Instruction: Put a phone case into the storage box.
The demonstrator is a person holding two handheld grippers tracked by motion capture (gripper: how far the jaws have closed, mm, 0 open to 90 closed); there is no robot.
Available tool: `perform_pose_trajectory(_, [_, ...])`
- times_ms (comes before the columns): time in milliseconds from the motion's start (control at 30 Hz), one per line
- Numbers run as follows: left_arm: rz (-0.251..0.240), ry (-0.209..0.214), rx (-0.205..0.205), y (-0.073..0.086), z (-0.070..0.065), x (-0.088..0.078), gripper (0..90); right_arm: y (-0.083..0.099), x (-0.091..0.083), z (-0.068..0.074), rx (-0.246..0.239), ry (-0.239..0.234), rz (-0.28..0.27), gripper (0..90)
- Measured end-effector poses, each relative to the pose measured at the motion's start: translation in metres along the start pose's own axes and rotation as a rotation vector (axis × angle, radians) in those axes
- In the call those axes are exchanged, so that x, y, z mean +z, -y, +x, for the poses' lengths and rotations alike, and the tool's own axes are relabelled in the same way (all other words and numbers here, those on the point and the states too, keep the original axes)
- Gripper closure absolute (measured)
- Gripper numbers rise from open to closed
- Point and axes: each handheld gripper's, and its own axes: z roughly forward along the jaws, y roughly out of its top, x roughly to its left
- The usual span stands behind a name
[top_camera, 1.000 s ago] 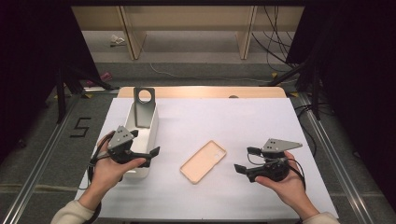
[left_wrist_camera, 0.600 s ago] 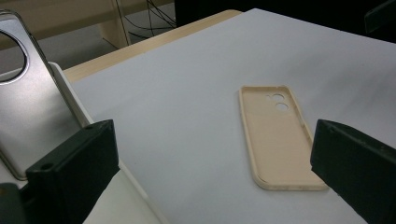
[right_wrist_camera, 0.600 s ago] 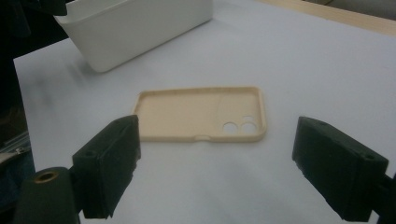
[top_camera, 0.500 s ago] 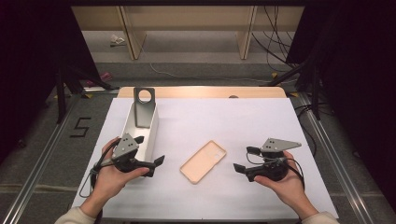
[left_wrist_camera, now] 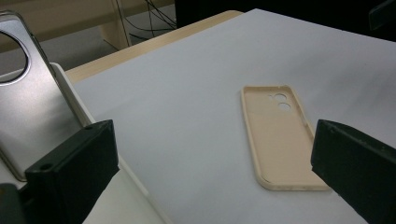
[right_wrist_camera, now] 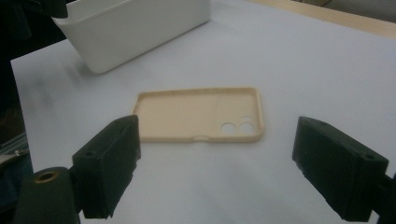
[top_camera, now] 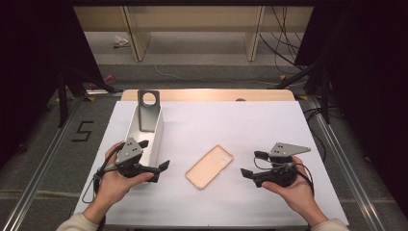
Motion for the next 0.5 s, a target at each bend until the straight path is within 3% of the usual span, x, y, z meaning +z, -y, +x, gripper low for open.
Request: perform_pose_trajectory(500, [-0.001, 0.009, -0.005, 0.0008, 0.0001, 0.0003, 0.4, -0.002, 0.0032, -0.002, 0.003, -0.002, 0.001, 16.0])
